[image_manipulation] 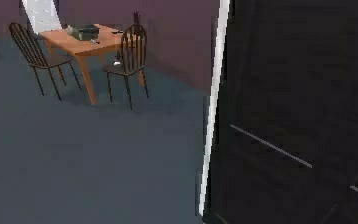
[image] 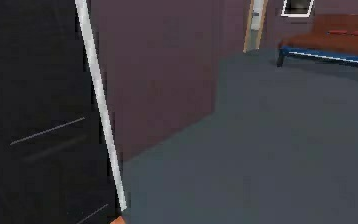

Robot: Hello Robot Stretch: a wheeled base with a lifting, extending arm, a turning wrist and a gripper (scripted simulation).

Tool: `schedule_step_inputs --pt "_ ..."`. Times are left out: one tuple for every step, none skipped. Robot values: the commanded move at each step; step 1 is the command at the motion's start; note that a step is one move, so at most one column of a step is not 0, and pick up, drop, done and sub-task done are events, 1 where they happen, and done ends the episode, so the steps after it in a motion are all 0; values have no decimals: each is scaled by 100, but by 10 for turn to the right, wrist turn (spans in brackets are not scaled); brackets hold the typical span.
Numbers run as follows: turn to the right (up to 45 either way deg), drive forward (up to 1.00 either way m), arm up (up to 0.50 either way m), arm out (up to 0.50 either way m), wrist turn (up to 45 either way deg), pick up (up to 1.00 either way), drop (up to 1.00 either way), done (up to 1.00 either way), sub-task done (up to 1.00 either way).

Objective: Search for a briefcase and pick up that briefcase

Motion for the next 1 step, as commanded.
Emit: schedule_step_inputs --pt "210 0 0 0 0 0 0 0 0"
